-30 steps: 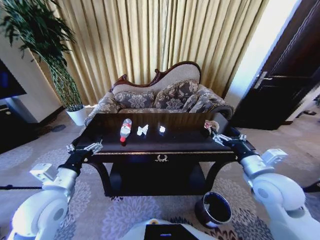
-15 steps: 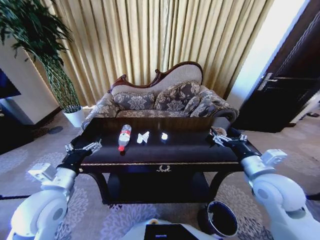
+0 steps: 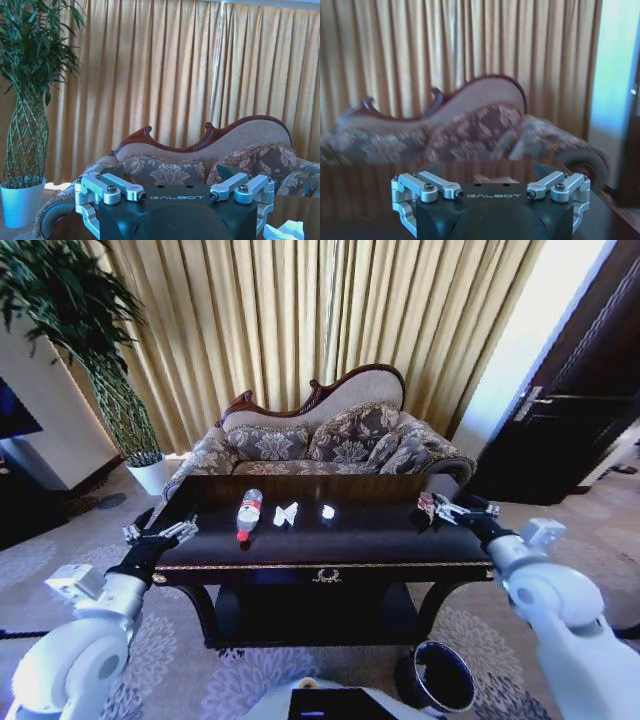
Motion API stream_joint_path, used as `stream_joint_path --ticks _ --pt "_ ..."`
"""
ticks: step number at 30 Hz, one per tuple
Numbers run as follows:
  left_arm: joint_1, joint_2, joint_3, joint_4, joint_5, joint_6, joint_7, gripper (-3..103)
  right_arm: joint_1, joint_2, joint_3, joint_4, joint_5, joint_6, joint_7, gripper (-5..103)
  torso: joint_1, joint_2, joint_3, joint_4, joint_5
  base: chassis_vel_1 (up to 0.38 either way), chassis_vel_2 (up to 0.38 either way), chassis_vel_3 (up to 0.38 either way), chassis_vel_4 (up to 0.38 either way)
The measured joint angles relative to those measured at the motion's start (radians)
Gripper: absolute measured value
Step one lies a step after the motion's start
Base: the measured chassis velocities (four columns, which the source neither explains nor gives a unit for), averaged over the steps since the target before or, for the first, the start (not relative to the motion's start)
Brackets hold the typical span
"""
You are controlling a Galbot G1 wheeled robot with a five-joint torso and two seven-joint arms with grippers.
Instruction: Move to the front of the table and place the trash on the table into the trash bin.
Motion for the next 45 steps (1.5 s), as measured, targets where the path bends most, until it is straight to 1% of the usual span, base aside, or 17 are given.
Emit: stream_joint_path --ticks 2,8,14,18,24,32,35,45 --pt "-0.001 -0.002 0.011 0.0 0.003 0.0 0.0 100 0.011 -0.013 -0.023 -0.06 -0.023 -0.001 0.001 100 0.0 0.0 0.0 -0.0003 0.0001 0.0 0.0 0.0 0.0" --pt "-0.001 -0.007 0.03 0.0 0.009 0.0 0.0 100 0.008 -0.009 -0.04 -0.109 -0.031 -0.001 -0.001 100 0.0 0.0 0.0 -0.0003 0.0003 0.0 0.0 0.0 0.0" --pt "0.001 -0.009 0.029 0.0 0.015 -0.001 0.0 100 0.009 0.004 -0.045 -0.099 -0.025 0.001 -0.001 100 0.0 0.0 0.0 -0.0002 0.0 0.0 0.0 0.0 0.0" --pt "0.003 -0.007 0.029 0.0 0.018 -0.016 0.001 100 0.002 0.01 -0.045 -0.069 -0.021 -0.004 -0.002 100 0.0 0.0 0.0 -0.0002 0.0 0.0 0.0 0.0 0.0" --pt "0.004 -0.006 0.029 0.0 0.02 -0.021 0.002 100 0.015 0.015 -0.064 -0.072 -0.024 -0.007 0.0 100 0.0 0.0 0.0 -0.0002 0.0 0.0 0.0 0.0 0.0" --pt "0.002 -0.004 0.029 0.0 0.02 -0.022 0.003 100 0.048 0.022 -0.099 -0.071 -0.035 -0.015 0.032 100 0.0 0.0 0.0 -0.0002 0.0 0.0 0.0 0.0 0.0" --pt "0.002 -0.004 0.029 0.0 0.02 -0.022 0.003 100 0.062 0.027 -0.112 -0.08 -0.039 -0.021 0.057 100 0.0 0.0 0.0 -0.0001 0.0 0.0 0.0 0.0 0.0" --pt "0.001 -0.004 0.033 0.0 0.02 -0.023 0.003 100 0.066 0.047 -0.127 -0.078 -0.037 -0.022 0.058 100 0.0 0.0 0.0 -0.0002 0.0001 0.0 0.0 0.0 0.0"
